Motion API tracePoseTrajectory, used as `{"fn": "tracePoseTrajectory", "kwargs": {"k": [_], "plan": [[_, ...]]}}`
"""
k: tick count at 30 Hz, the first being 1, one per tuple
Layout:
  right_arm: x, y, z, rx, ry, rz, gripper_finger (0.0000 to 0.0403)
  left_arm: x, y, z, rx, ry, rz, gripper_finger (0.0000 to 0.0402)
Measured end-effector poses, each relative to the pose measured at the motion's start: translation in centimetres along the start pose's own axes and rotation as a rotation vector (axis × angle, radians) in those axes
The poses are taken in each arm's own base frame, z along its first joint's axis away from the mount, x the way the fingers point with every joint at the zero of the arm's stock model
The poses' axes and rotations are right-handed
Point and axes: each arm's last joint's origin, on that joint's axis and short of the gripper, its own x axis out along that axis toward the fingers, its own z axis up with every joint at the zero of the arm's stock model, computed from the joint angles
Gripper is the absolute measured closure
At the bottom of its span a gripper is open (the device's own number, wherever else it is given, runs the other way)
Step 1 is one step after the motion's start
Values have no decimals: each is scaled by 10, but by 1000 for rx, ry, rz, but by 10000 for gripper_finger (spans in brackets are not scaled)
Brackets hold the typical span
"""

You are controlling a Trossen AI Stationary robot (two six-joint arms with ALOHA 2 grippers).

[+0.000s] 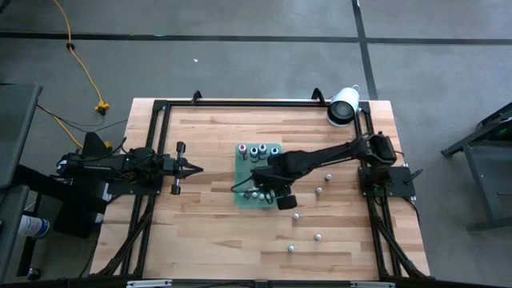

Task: Pick & Place food coloring
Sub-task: Put the small violet food coloring bottle into the green bin

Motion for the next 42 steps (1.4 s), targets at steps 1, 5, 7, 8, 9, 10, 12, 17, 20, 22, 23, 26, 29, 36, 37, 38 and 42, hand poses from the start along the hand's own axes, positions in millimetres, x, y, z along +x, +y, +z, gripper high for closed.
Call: {"fn": "tracePoseTrajectory", "kwargs": {"k": [1,5,7,8,9,10,12,17,20,22,23,26,29,36,37,38,42], "plan": [[-5,-2,-2,29,0,-8,278,0,0,0,0,0,0,401],[-23,-10,-15,234,28,-13,278,0,0,0,0,0,0,401],[-27,-13,-23,376,83,-7,278,0,0,0,0,0,0,401],[-29,-15,-26,445,109,-10,278,0,0,0,0,0,0,401],[-30,-15,-30,500,135,-15,278,0,0,0,0,0,0,401],[-32,-16,-32,546,151,-24,278,0,0,0,0,0,0,401],[-39,-17,-38,634,169,-58,277,0,0,0,0,0,0,401],[-45,-17,-60,845,158,-144,256,0,0,0,0,0,0,401],[-44,-13,-80,989,138,-115,234,0,0,0,0,0,0,401],[-41,-10,-95,1086,125,-75,218,0,0,0,0,0,0,401],[-39,-8,-102,1126,119,-55,209,0,0,0,0,0,0,401],[-32,-3,-124,1235,105,-4,182,0,0,0,0,0,0,401],[-22,1,-141,1308,119,44,157,0,0,0,0,0,0,401],[9,7,-155,1370,123,152,135,0,0,0,0,0,0,401],[14,8,-156,1371,122,161,135,0,0,0,0,0,0,401],[18,8,-157,1375,122,164,136,0,0,0,0,0,0,401],[30,9,-161,1391,147,154,139,0,0,0,0,0,0,401]]}}
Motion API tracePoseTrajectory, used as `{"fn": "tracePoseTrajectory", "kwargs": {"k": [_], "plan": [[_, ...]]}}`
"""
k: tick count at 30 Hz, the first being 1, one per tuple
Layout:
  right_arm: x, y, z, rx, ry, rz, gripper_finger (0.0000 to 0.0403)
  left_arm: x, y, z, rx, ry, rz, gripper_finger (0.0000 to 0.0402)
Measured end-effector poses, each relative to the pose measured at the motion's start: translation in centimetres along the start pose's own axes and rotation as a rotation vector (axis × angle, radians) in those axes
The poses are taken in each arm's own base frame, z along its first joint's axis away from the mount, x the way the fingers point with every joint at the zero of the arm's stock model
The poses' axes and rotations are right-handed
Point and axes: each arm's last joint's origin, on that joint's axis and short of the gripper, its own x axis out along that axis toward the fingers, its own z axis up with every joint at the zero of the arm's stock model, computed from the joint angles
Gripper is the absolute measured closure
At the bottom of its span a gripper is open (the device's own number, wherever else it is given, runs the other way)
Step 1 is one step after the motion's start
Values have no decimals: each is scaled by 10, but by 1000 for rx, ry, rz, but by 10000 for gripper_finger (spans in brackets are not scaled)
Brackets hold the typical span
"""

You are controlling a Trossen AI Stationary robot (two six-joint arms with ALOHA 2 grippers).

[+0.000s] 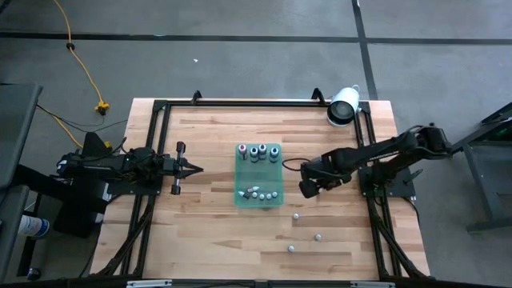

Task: Pick & Place food coloring
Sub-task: Put the small violet food coloring bottle into the green bin

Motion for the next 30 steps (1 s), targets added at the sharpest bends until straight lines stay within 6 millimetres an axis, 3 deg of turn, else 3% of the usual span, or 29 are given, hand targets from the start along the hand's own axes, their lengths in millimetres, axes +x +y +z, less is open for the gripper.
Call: {"fn": "tracePoseTrajectory", "kwargs": {"k": [22,30], "plan": [[19,0,5,33,-42,-97,143,0,0,0,0,0,0,401],[19,0,5,34,-46,-98,179,0,0,0,0,0,0,401]]}}
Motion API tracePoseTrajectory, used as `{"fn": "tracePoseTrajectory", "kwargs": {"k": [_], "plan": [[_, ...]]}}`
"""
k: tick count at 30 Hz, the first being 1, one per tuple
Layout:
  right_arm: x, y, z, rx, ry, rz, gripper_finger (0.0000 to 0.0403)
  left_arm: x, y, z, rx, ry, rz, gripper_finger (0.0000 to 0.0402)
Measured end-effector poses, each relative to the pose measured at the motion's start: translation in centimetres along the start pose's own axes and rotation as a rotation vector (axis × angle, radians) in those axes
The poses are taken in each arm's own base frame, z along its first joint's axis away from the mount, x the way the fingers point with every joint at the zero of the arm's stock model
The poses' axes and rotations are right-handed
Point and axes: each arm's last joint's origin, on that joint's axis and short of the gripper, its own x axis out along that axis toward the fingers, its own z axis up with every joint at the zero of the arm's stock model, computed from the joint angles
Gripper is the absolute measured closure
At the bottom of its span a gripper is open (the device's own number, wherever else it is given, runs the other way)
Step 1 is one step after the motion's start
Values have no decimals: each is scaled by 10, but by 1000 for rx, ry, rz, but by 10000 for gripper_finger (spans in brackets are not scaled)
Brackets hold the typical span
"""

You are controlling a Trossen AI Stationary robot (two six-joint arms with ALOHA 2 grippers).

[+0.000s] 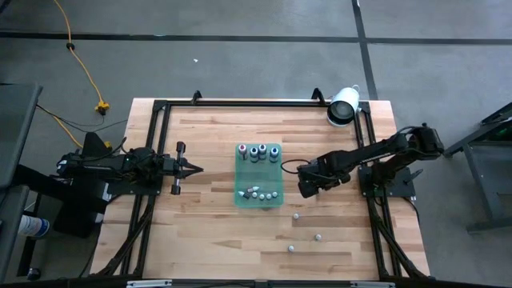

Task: Pick & Place food coloring
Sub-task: Put the small violet food coloring bottle into the green bin

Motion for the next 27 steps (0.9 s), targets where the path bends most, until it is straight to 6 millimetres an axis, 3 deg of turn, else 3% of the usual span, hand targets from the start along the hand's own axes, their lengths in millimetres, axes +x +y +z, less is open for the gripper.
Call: {"fn": "tracePoseTrajectory", "kwargs": {"k": [27], "plan": [[0,0,-1,0,18,5,277,0,0,0,0,0,0,401]]}}
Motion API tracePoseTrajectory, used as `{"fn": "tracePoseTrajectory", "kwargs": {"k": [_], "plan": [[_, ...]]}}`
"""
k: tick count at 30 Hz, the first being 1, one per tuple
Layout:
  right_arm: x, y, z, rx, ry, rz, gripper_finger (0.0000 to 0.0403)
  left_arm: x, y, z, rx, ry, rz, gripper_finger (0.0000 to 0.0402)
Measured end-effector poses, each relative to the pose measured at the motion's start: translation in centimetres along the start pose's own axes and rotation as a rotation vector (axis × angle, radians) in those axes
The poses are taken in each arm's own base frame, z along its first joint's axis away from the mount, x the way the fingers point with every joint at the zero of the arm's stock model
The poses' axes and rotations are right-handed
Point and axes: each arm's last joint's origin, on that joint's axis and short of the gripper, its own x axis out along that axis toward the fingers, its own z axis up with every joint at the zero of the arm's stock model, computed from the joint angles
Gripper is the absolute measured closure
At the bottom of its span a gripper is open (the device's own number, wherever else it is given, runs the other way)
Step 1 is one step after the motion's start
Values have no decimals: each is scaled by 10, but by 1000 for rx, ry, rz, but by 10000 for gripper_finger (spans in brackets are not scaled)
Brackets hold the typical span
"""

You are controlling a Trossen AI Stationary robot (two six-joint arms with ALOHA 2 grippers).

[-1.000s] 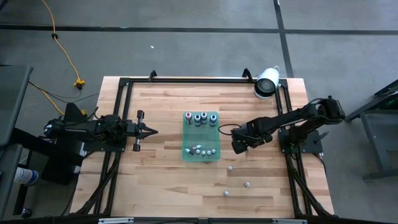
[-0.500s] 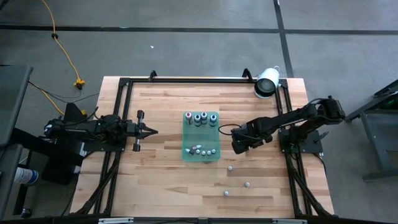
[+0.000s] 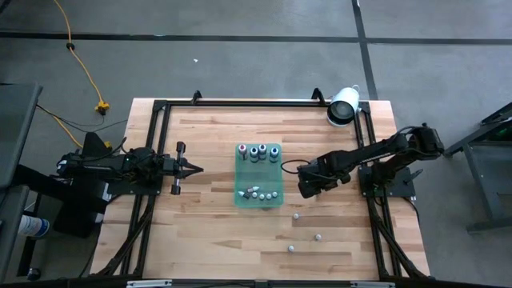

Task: Pick & Place food coloring
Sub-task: Put the small violet food coloring bottle into the green bin

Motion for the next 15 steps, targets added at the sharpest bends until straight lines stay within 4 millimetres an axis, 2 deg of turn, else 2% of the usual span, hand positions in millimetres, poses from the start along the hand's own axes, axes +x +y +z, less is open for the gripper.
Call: {"fn": "tracePoseTrajectory", "kwargs": {"k": [15], "plan": [[0,0,0,-11,2,1,345,0,0,0,0,0,0,401]]}}
